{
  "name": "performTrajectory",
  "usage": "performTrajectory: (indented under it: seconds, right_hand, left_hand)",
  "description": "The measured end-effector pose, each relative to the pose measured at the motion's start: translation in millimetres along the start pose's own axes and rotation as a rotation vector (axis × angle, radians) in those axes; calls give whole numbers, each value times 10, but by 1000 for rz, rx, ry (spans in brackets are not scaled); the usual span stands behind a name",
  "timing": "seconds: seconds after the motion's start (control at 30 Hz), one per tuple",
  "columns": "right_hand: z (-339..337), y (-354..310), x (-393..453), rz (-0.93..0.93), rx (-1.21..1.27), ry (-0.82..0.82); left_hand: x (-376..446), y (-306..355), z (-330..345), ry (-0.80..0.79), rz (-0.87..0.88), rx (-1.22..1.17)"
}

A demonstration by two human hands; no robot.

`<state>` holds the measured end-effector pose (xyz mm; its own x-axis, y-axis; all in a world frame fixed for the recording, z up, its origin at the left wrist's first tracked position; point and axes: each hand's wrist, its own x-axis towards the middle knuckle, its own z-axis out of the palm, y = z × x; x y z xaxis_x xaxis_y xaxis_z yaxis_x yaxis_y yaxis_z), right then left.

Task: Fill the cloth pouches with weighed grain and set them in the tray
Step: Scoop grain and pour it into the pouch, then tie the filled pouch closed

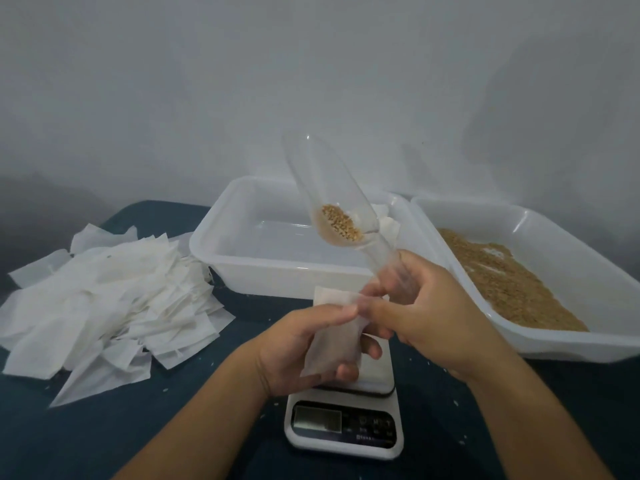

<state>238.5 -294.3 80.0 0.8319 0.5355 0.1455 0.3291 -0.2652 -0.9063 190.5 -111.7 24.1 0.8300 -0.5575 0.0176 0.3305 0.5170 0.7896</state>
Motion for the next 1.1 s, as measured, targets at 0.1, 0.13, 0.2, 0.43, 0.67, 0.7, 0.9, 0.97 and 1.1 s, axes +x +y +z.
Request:
performTrajectory:
  seconds: [0.1, 0.13, 0.2, 0.43, 0.67, 0.7, 0.9, 0.97, 1.1]
  right_hand:
    - [-7, 15, 16, -21, 42, 77]
    - [-18, 23, 16, -31, 60, 113]
    - [-42, 41, 18, -52, 85, 180]
    - [-136, 240, 45, -54, 65, 267]
    - [-138, 479, 36, -64, -3, 231]
    - [-128, 497, 32, -68, 8, 217]
    - [-25, 635, 84, 5, -14, 144]
    - [27, 694, 115, 29, -105, 152]
    - [50, 779, 141, 48, -149, 146]
  left_hand:
    - [4, 8, -31, -1, 29, 43]
    - [7, 11, -48, 16, 52, 78]
    - [33, 7, -89, 113, 115, 198]
    - [173, -76, -104, 584, 417, 763]
    - [101, -29, -136, 593, 285, 848]
    - [80, -9, -145, 585, 282, 874]
    - [-21, -19, -245, 638, 216, 1087]
    - [-35, -38, -283, 672, 193, 1211]
    - [-43, -38, -312, 749, 184, 1274]
